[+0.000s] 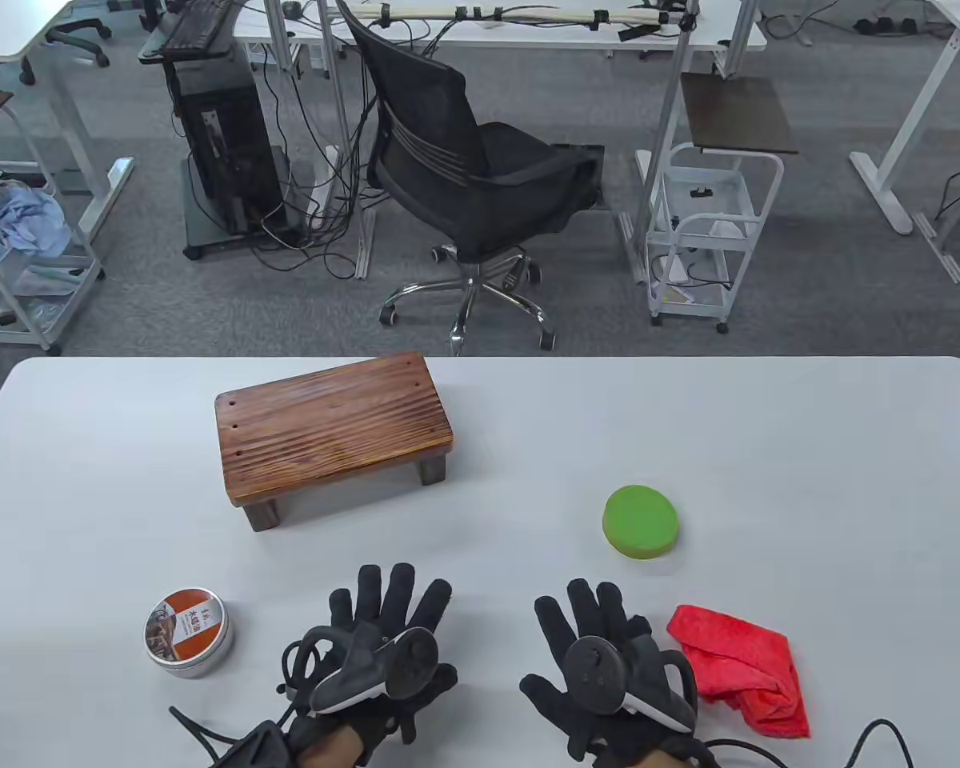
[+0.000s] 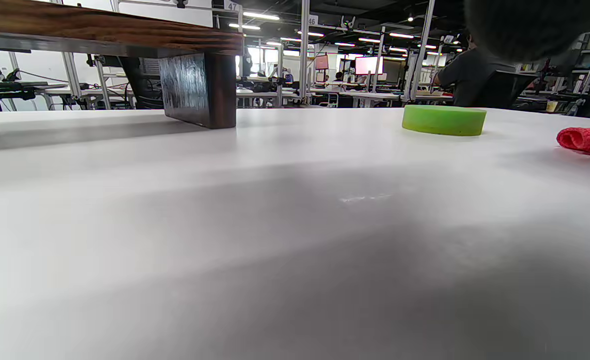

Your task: Dip and apply wood wax on stool

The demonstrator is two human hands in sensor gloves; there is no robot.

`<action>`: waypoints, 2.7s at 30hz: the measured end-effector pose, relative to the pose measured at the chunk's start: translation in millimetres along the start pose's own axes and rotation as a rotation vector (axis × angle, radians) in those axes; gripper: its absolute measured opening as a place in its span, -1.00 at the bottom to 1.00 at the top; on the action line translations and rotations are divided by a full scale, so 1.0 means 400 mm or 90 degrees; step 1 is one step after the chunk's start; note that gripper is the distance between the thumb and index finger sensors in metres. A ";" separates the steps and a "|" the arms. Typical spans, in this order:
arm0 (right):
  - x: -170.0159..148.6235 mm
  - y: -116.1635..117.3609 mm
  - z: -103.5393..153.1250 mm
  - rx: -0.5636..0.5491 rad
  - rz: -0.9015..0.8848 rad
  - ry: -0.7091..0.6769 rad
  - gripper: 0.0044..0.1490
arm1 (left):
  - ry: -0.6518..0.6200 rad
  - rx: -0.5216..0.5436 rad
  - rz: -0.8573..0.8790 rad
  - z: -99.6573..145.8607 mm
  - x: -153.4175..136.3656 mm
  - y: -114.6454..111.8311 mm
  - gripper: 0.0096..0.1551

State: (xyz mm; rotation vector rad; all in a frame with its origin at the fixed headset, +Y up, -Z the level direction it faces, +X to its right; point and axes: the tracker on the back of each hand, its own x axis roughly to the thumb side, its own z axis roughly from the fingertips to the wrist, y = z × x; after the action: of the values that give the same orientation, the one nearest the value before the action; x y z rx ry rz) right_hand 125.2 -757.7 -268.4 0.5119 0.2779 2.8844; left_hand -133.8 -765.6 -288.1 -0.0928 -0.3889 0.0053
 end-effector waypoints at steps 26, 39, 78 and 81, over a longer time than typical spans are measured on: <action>0.009 0.013 -0.009 0.053 -0.012 -0.026 0.19 | 0.092 0.016 0.532 -0.082 -0.160 0.040 0.29; 0.008 0.013 -0.005 0.066 -0.037 -0.045 0.19 | 0.273 0.079 1.192 -0.171 -0.334 -0.107 0.39; -0.001 0.021 -0.014 0.123 -0.072 -0.035 0.18 | 0.381 0.207 1.404 -0.283 -0.444 -0.200 0.13; -0.002 0.022 -0.015 0.129 -0.075 -0.034 0.17 | 0.378 0.208 1.408 -0.283 -0.444 -0.198 0.09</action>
State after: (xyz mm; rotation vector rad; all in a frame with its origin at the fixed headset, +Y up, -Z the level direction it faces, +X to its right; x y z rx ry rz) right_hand 122.4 -767.1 -272.2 0.5841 0.5759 2.7380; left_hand -256.1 -858.8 -452.3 -0.1519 0.4783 2.1646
